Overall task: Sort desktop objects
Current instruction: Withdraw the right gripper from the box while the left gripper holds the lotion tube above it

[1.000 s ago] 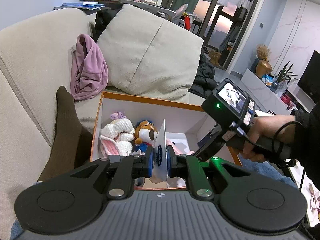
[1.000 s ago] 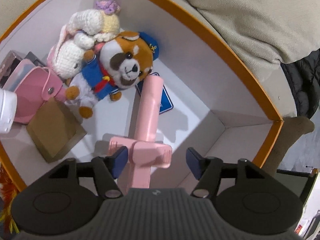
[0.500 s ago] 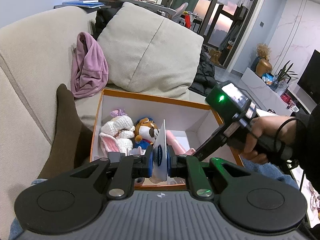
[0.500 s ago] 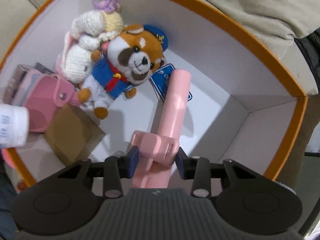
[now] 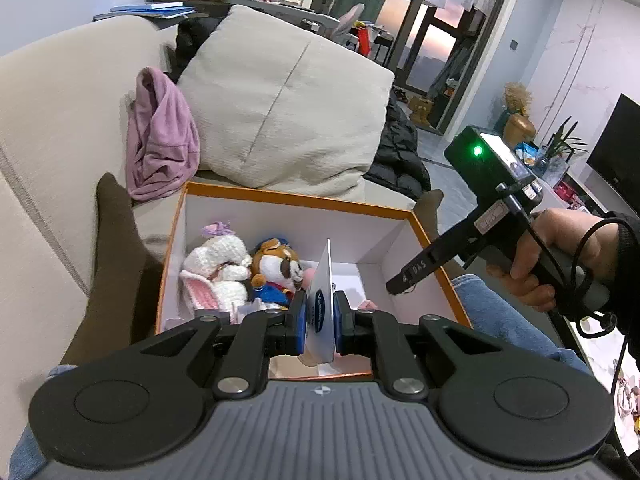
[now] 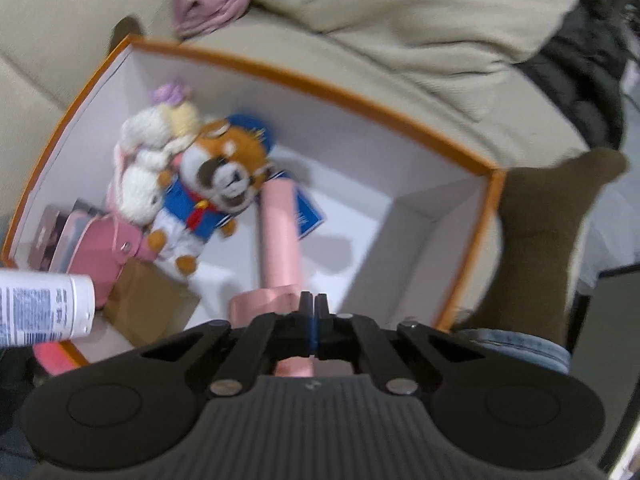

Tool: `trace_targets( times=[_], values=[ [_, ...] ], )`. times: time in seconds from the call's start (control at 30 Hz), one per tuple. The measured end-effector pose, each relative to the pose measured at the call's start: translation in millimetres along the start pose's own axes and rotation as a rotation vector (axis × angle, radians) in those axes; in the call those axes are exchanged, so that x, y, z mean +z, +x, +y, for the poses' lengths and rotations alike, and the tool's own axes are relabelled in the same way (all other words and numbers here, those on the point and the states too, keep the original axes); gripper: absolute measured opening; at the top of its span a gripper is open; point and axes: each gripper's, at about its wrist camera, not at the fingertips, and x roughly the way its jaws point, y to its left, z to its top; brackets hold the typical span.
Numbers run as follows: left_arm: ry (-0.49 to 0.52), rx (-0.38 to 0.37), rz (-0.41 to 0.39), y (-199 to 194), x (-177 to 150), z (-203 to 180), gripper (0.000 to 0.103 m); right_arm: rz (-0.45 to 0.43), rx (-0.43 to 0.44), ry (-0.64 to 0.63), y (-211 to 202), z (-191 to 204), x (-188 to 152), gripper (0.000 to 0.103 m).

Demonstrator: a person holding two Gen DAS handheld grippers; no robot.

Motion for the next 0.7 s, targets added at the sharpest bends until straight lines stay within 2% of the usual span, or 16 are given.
trace_targets(
  times=[0.1, 0.17, 0.27, 0.37, 0.47, 0.53, 0.7],
  values=[
    [0.005, -0.007, -0.001, 0.3, 0.9, -3.1, 0.014, -0.009, 0.033, 0.016, 2.2, -3.6, 3.3, 0.0],
    [0.006, -0.004, 0.001, 0.1, 0.7, -3.6, 0.014, 0.013, 0.098, 0.012, 10.3, -4.3, 5.6, 0.01],
    [0.005, 0.007, 0.007, -0.2, 0.6, -2.4, 0.014, 0.019, 0.132, 0.024, 19.6, -4.1, 6.8, 0.021],
    [0.003, 0.016, 0.011, 0.2, 0.1, -0.4, 0.014, 0.059, 0.168, 0.032, 34.4, -3.1, 5.6, 0.021],
    [0.001, 0.015, 0.013, 1.4, 0.3, 0.5, 0.014, 0.065, 0.201, 0.043, 40.4, -3.4, 1.9, 0.011],
    [0.001, 0.014, 0.017, 3.3, 0.0, 0.8, 0.014, 0.051, 0.208, 0.042, 36.0, -2.5, -1.1, 0.01],
    [0.0, 0.007, 0.019, 3.1, -1.4, 0.5, 0.014, 0.025, 0.152, 0.081, 19.7, -2.8, -12.2, 0.006]
  ],
)
